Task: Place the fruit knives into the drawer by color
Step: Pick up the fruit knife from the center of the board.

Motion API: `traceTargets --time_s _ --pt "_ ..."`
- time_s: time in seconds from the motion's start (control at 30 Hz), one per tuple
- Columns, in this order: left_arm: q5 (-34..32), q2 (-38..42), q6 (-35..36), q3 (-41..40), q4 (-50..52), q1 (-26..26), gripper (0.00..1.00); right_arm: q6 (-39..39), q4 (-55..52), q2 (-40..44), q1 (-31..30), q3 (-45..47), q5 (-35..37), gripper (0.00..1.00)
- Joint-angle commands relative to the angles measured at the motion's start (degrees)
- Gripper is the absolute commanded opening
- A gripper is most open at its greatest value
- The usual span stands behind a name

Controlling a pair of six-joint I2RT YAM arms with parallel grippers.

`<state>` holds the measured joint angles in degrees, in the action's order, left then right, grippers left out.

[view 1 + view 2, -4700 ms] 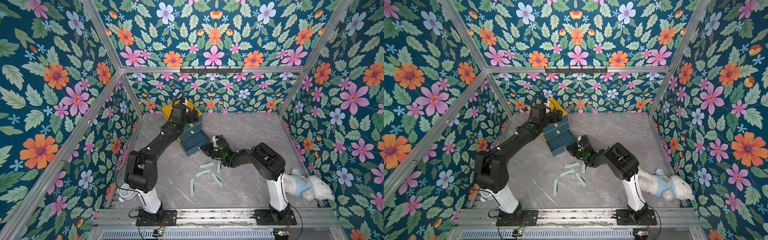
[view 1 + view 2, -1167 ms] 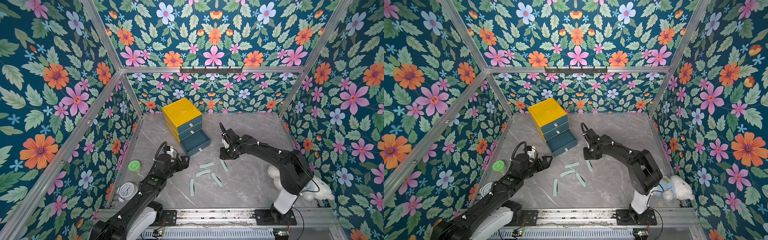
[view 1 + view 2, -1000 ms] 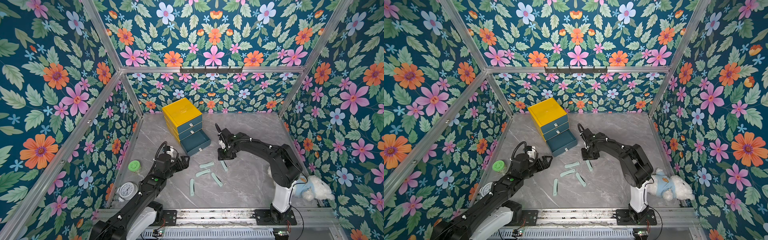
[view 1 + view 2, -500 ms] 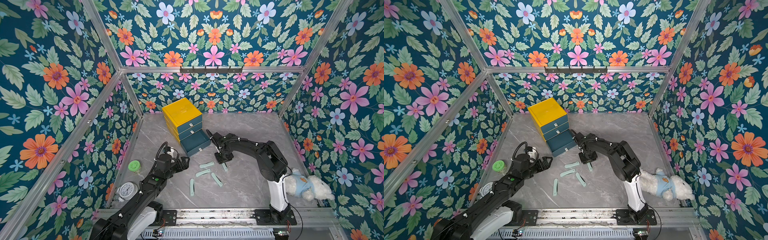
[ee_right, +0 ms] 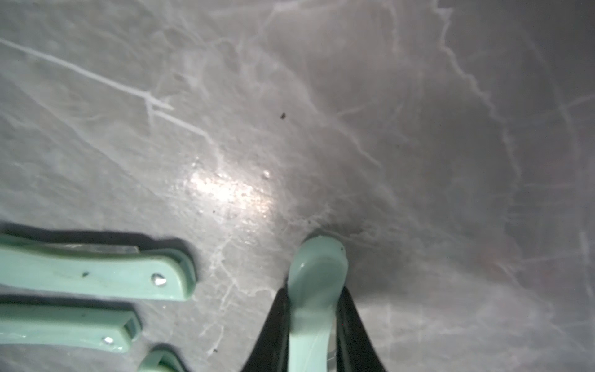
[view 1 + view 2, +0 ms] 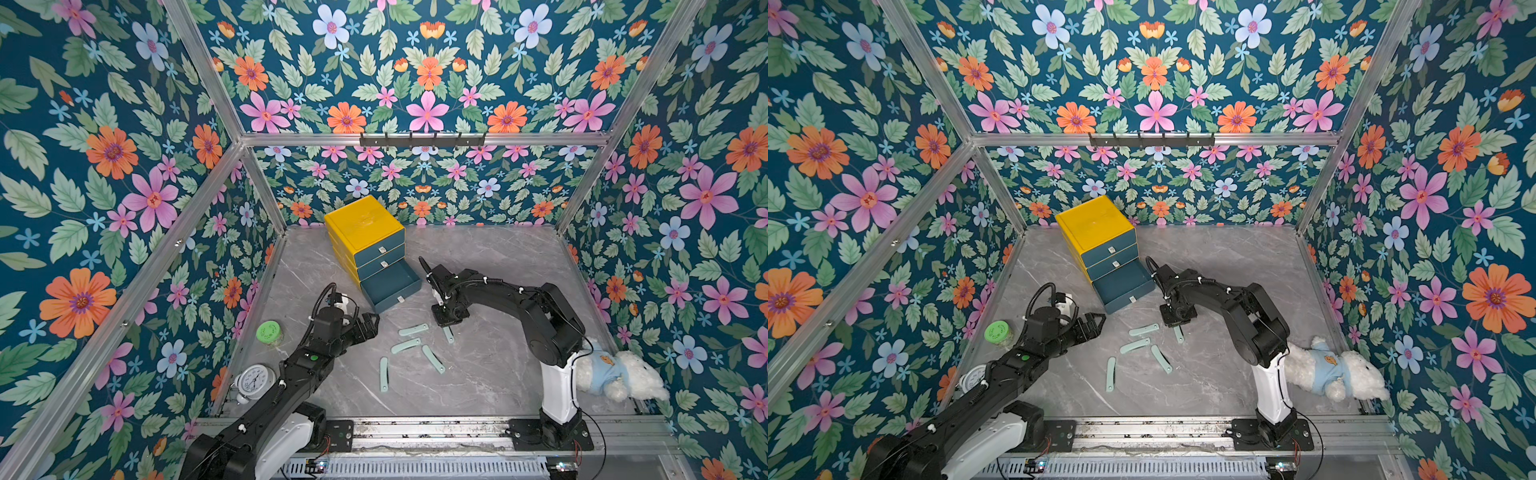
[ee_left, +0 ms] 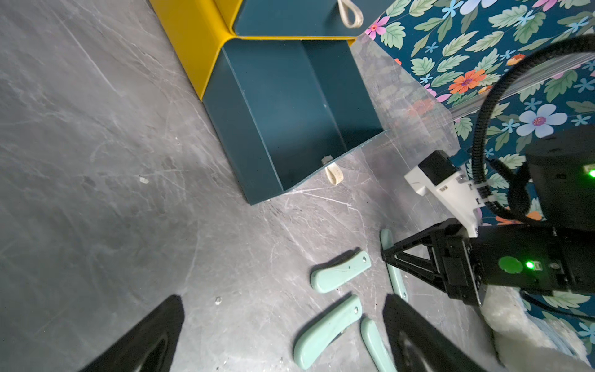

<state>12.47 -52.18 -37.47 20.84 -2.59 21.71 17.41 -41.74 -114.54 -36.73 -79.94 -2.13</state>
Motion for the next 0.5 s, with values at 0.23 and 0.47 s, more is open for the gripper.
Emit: traceTargets --time_s 0.23,0.47 --pt "0.54 0.81 0.03 1.22 0.28 -0.04 0.99 3.95 18.38 15.05 0.11 4.19 -7.74 0.1" --pt "1.0 0.82 -0.32 1.37 -0.05 0.03 0.99 16.23 33.66 9.83 0.07 -3.91 -15.89 0.11"
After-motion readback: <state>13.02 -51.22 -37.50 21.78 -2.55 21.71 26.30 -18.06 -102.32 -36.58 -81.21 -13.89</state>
